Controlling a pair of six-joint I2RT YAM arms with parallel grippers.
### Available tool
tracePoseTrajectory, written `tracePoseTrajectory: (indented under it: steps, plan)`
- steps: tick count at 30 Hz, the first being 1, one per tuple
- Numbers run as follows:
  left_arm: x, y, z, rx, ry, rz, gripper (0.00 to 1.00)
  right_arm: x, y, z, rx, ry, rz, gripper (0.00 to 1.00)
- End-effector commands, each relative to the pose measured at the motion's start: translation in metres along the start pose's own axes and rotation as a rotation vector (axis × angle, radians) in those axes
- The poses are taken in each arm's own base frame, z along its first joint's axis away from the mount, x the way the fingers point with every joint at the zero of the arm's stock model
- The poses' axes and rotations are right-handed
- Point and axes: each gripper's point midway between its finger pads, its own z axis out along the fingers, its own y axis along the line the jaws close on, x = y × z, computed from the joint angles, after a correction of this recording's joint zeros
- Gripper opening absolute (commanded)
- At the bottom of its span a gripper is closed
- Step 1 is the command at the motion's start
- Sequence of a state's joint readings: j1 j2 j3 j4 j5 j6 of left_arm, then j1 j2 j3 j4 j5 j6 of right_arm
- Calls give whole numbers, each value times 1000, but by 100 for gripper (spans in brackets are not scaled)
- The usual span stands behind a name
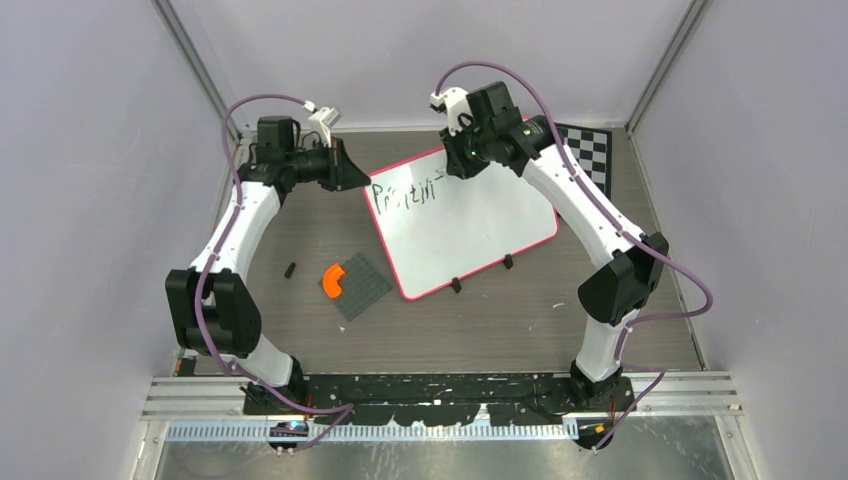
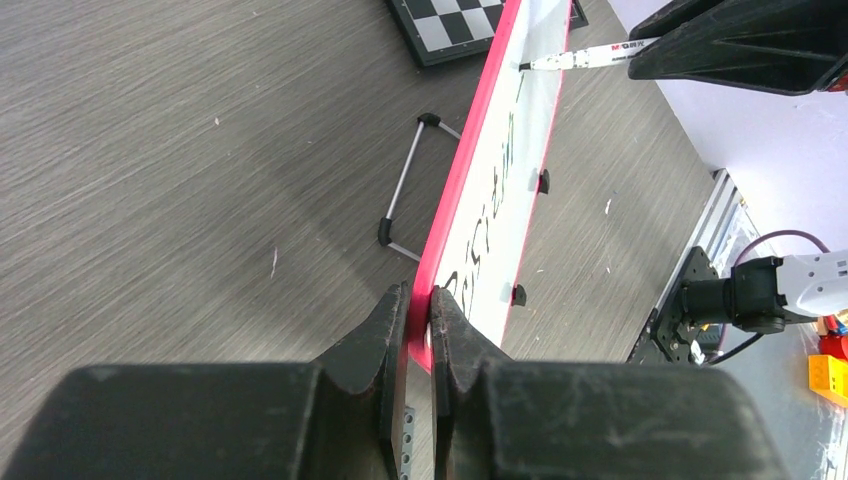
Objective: Write a sentence on the whiteboard
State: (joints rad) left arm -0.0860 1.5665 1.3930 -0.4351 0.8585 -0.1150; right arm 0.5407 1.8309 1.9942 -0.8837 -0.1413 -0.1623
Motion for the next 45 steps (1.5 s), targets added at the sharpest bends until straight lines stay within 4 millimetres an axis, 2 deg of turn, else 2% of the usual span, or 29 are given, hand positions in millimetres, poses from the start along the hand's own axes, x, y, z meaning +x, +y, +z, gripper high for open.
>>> tracePoseTrajectory:
  steps: [1, 8, 15, 18, 22, 28, 32, 37, 45]
  plan:
    - [2, -11, 6, 31, 17, 16, 0, -4, -4, 0, 17, -22, -10, 0]
    - [3, -11, 6, 31, 18, 15, 0, 16, 1, -3, 3, 15, -3, 0]
    - [3, -11, 6, 31, 18, 16, 0, 26, 1, -6, 11, 31, -11, 0]
    - [2, -11, 5, 31, 17, 17, 0, 22, -8, -7, 50, 28, -24, 0]
    - [1, -12, 5, 31, 15, 18, 0, 9, -15, -14, 72, -1, -26, 0]
    - [1, -14, 4, 39, 14, 16, 0, 0, -8, -20, 32, -15, -24, 0]
    - [1, -15, 4, 38, 13, 20, 0, -4, 0, -33, -1, -38, -34, 0]
    - [2, -15, 5, 42, 20, 13, 0, -3, -9, -42, 21, -50, -34, 0]
    - [1, -15, 5, 40, 21, 15, 0, -1, -19, -33, 29, -48, -14, 0]
